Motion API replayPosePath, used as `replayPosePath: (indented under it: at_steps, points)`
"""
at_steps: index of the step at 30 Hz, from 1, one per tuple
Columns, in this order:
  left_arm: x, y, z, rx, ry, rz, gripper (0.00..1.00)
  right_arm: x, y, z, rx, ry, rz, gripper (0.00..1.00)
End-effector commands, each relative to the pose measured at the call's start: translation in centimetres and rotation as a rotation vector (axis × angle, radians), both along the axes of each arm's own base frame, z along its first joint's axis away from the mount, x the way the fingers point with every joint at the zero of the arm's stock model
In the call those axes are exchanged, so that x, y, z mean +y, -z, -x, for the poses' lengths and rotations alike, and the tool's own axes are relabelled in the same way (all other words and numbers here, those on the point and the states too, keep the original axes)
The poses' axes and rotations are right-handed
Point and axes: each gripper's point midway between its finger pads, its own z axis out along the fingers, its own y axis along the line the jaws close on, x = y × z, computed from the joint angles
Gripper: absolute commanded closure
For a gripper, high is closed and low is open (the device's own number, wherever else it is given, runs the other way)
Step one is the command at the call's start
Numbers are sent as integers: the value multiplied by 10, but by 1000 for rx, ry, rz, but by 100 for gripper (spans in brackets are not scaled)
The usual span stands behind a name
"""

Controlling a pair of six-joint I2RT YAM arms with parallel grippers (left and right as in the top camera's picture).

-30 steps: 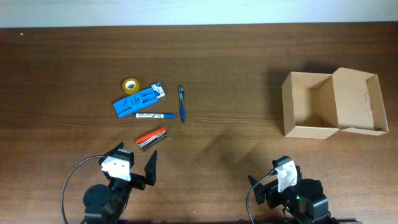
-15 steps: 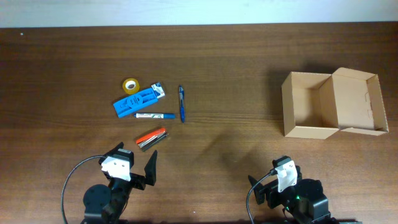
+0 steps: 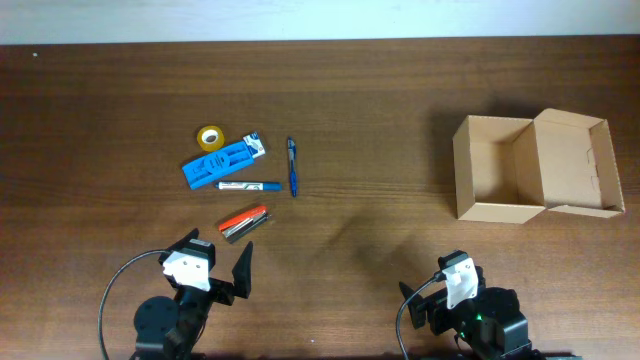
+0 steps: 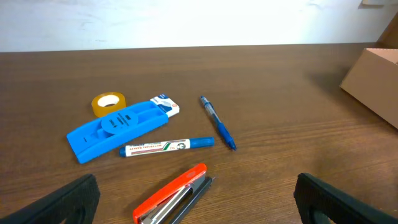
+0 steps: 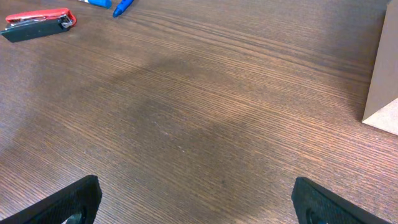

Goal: Pack container

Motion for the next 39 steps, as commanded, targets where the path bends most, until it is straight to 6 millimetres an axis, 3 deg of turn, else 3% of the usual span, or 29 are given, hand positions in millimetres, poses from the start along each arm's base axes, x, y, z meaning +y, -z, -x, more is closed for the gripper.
replayPosePath:
  at_steps: [1, 6, 8, 9, 18, 22, 25, 35, 39]
  points:
    - [-1, 1, 0, -2, 1, 7, 0, 4, 1, 0, 24, 25, -70, 1]
    - [-1, 1, 0, -2, 2, 7, 0, -31, -3, -18, 137, 536, -424, 1]
    - [-1, 1, 0, -2, 2, 7, 0, -33, -3, -18, 224, 694, -639, 1]
    - [-1, 1, 0, -2, 1, 7, 0, -32, -2, -17, 233, 704, -654, 1]
    - [-1, 1, 0, -2, 2, 7, 0, -32, -25, -34, 122, 653, -631, 1]
    - [-1, 1, 0, -2, 2, 7, 0, -37, -21, -37, 185, 715, -539, 1]
    - [-1, 1, 0, -2, 1, 7, 0, -37, -34, -47, 207, 693, -402, 1]
    - [-1, 1, 0, -2, 1, 7, 0, -23, -84, -132, 280, 691, -97, 1]
    - [-1, 1, 0, -2, 2, 7, 0, -62, -99, -167, 295, 767, -68, 1]
